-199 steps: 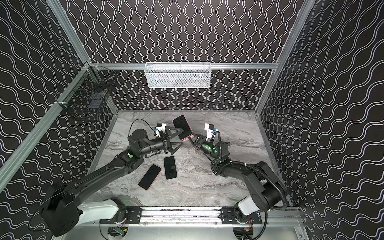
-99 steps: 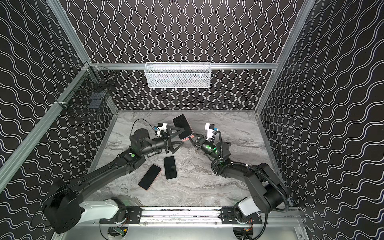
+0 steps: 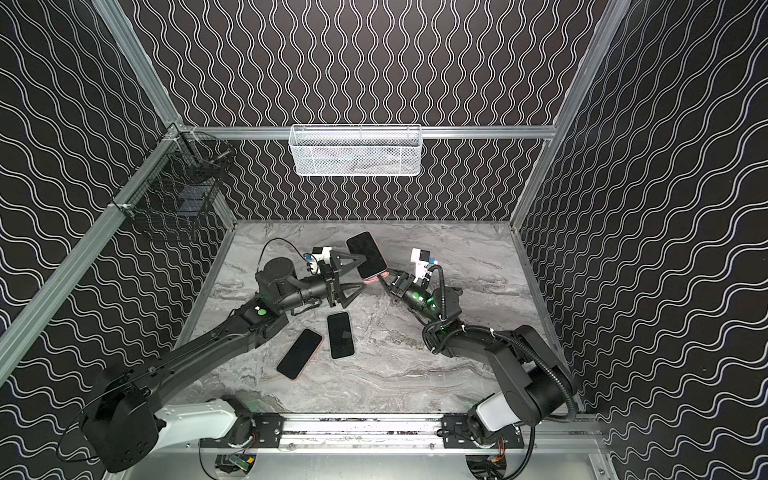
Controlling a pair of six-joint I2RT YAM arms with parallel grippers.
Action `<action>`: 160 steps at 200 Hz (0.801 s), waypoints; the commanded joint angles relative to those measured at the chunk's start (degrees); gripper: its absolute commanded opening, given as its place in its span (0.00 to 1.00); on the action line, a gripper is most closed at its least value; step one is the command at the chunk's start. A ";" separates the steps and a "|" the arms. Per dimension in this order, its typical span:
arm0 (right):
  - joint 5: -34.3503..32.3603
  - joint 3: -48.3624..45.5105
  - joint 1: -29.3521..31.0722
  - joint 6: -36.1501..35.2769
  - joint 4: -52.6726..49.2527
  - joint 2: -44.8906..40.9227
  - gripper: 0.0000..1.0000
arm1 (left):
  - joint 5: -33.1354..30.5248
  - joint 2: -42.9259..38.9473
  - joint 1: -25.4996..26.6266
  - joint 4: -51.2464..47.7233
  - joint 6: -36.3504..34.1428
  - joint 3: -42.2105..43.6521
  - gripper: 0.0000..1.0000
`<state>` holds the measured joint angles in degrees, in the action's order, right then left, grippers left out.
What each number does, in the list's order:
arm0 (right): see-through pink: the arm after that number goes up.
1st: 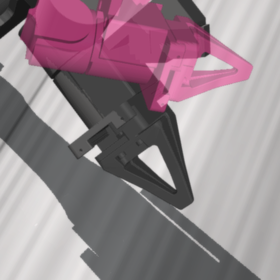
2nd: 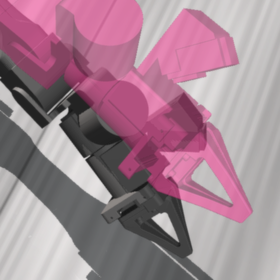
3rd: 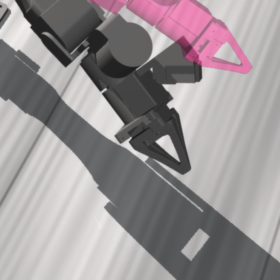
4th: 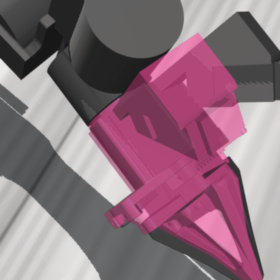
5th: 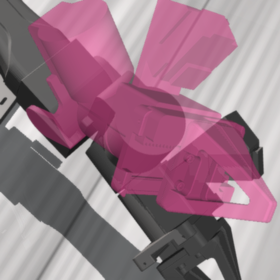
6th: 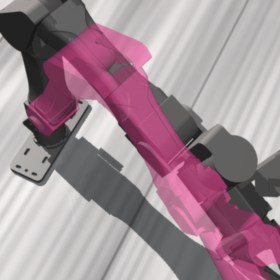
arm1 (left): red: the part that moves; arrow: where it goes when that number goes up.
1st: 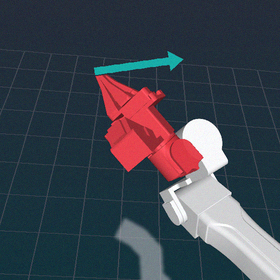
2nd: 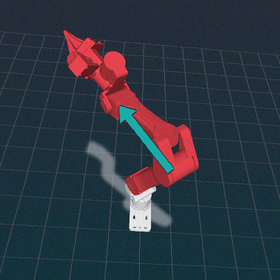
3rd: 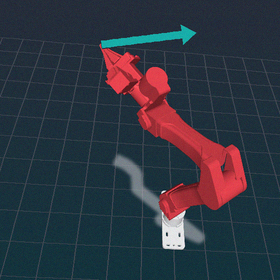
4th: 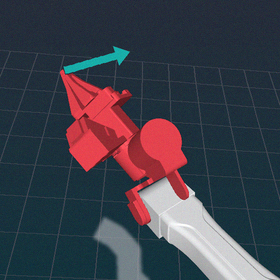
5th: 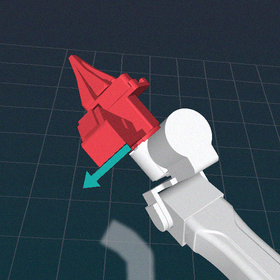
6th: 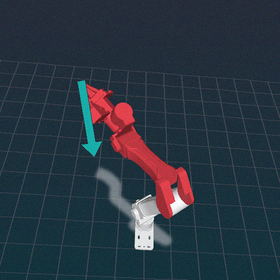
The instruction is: Take the phone out of the phone case
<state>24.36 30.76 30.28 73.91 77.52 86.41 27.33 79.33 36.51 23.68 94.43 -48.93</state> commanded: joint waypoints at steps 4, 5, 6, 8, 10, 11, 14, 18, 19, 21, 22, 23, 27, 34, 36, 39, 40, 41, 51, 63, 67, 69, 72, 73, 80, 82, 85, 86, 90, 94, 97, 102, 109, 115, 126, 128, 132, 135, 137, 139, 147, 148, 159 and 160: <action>-3.28 0.36 0.60 0.90 6.37 1.39 0.10 | -1.66 -1.24 0.05 -0.78 -1.44 0.11 0.99; -3.45 0.31 0.63 0.89 6.44 1.48 0.10 | -1.66 -1.22 0.05 -0.89 -1.49 0.08 0.99; -3.62 0.29 0.68 0.89 6.56 1.57 0.10 | -1.71 -1.21 0.05 -0.95 -1.51 0.07 0.99; -3.97 0.27 0.79 0.93 6.72 1.74 0.10 | -1.74 -1.26 0.05 -1.12 -1.53 0.00 0.99; -4.25 0.22 0.93 0.96 6.85 1.79 0.10 | -1.71 -1.28 0.09 -1.21 -1.60 -0.09 0.99; -4.42 0.20 0.97 0.97 6.94 1.85 0.09 | -1.78 -1.28 0.07 -1.20 -1.65 -0.10 0.99; -4.72 0.18 1.11 0.97 7.06 1.95 0.09 | -1.84 -1.24 0.05 -1.26 -1.70 -0.19 0.99; -5.39 0.13 1.33 1.05 7.12 2.14 0.09 | -1.89 -1.17 0.05 -1.15 -1.65 -0.33 0.99; -5.39 0.13 1.33 1.05 7.12 2.14 0.09 | -1.91 -1.18 0.05 -1.12 -1.72 -0.35 0.99; -5.97 0.09 1.46 1.06 7.12 2.33 0.09 | -1.90 -1.13 0.05 -1.08 -1.71 -0.42 0.99; -6.16 0.09 1.56 1.06 7.12 2.33 0.09 | -1.92 -1.12 0.05 -1.09 -1.71 -0.49 0.99; -6.34 0.09 1.59 1.11 7.12 2.34 0.09 | -1.92 -1.07 0.05 -1.05 -1.71 -0.52 0.99; -6.87 0.04 1.83 1.11 7.23 2.57 0.09 | -1.93 -0.98 0.05 -1.09 -1.80 -0.68 0.99; -8.19 -0.08 2.12 0.90 7.70 2.73 0.09 | -2.08 -0.82 0.05 -1.22 -1.88 -0.85 0.99; -8.47 -0.09 2.25 0.89 7.84 2.85 0.09 | -2.10 -0.88 0.05 -1.26 -1.88 -0.96 0.99; -8.92 -0.17 2.36 0.83 8.01 2.90 0.09 | -2.19 -0.86 0.07 -1.24 -1.88 -0.99 0.99; -9.08 -0.13 2.39 0.86 8.05 2.98 0.09 | -2.24 -0.81 0.06 -1.25 -1.88 -0.99 0.99; -9.16 -0.11 2.44 0.83 8.11 3.02 0.09 | -2.26 -0.69 0.06 -1.26 -1.88 -0.99 0.99; -10.13 0.08 2.71 0.81 8.63 3.38 0.09 | -2.53 -0.56 0.06 -1.27 -1.97 -1.00 0.99; -10.85 0.26 3.00 0.81 9.35 3.81 0.09 | -2.63 -0.33 0.09 -1.01 -1.68 -0.67 0.99; -11.11 0.34 3.09 0.75 9.40 3.85 0.09 | -2.88 -0.31 0.01 -0.50 -1.43 -0.38 0.99; -11.23 0.35 3.15 0.72 9.41 3.96 0.09 | -2.94 -0.29 0.06 -0.24 -1.33 -0.27 0.99; -11.45 0.27 3.26 0.71 9.45 3.94 0.09 | -3.10 -0.31 -0.01 0.09 -1.16 -0.09 0.99; -11.49 0.27 3.28 0.67 9.47 3.94 0.09 | -3.13 -0.27 0.02 0.20 -1.08 -0.02 0.99; -11.96 0.10 3.50 0.54 9.65 4.02 0.09 | -3.35 -0.11 0.01 0.69 -0.77 0.38 0.99; -12.07 0.05 3.54 0.58 9.67 4.07 0.09 | -3.34 -0.13 -0.03 0.87 -0.68 0.47 0.99; -12.20 0.00 3.63 0.62 9.75 4.12 0.09 | -3.40 -0.06 -0.04 0.89 -0.59 0.56 0.99; -12.26 -0.04 3.64 0.62 9.80 4.16 0.09 | -3.37 -0.06 -0.04 0.91 -0.58 0.57 0.99; -12.44 -0.15 3.72 0.81 10.04 4.27 0.09 | -3.38 0.08 -0.08 1.05 -0.52 0.71 0.99; -12.68 -0.25 3.88 0.91 10.33 4.45 0.09 | -3.42 0.15 -0.11 1.17 -0.48 0.80 0.98; -12.83 -0.33 3.97 0.95 10.68 4.54 0.09 | -3.43 0.19 -0.12 1.21 -0.43 0.84 0.98; -13.05 -0.50 4.11 1.22 11.15 4.76 0.09 | -3.43 0.31 -0.05 1.26 -0.33 0.98 0.99; -13.32 -0.60 4.33 1.40 11.82 5.05 0.09 | -3.68 0.41 -0.21 1.57 -0.22 1.18 0.98; -13.52 -0.70 4.51 1.50 12.12 5.17 0.09 | -3.98 0.43 -0.27 1.89 -0.09 1.36 0.98; -13.64 -0.86 4.94 1.23 12.22 5.26 0.09 | -4.42 0.41 -0.62 2.84 0.34 1.92 0.97; -13.64 -0.88 4.95 1.17 12.15 5.30 0.09 | -4.47 0.39 -0.71 3.14 0.43 2.02 0.97; -13.70 -0.96 5.16 0.96 12.09 5.18 0.09 | -4.48 0.40 -0.89 3.68 0.57 2.26 0.97; -13.79 -1.04 5.28 0.90 11.98 5.11 0.09 | -4.56 0.39 -1.10 4.05 0.76 2.40 0.97; -13.85 -1.10 5.31 0.82 11.85 5.13 0.09 | -4.57 0.34 -1.23 4.26 0.87 2.49 0.96; -13.89 -1.13 5.42 0.80 11.76 5.07 0.09 | -4.61 0.31 -1.28 4.37 0.96 2.58 0.96; -13.90 -1.28 5.58 0.49 11.37 4.83 0.09 | -4.81 0.06 -1.56 4.69 1.16 2.86 0.96; -13.90 -1.30 5.62 0.47 11.31 4.78 0.09 | -4.86 0.05 -1.63 4.70 1.18 2.87 0.96; -13.99 -1.62 5.82 0.36 11.25 4.58 0.09 | -5.01 -0.34 -1.91 3.85 0.77 2.83 0.96; -13.99 -1.65 5.83 0.40 11.25 4.61 0.09 | -5.01 -0.37 -1.94 3.75 0.76 2.81 0.96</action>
<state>11.44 29.56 35.64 74.59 82.46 91.61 23.11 79.48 35.16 24.71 94.72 -46.24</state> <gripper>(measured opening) 0.114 0.960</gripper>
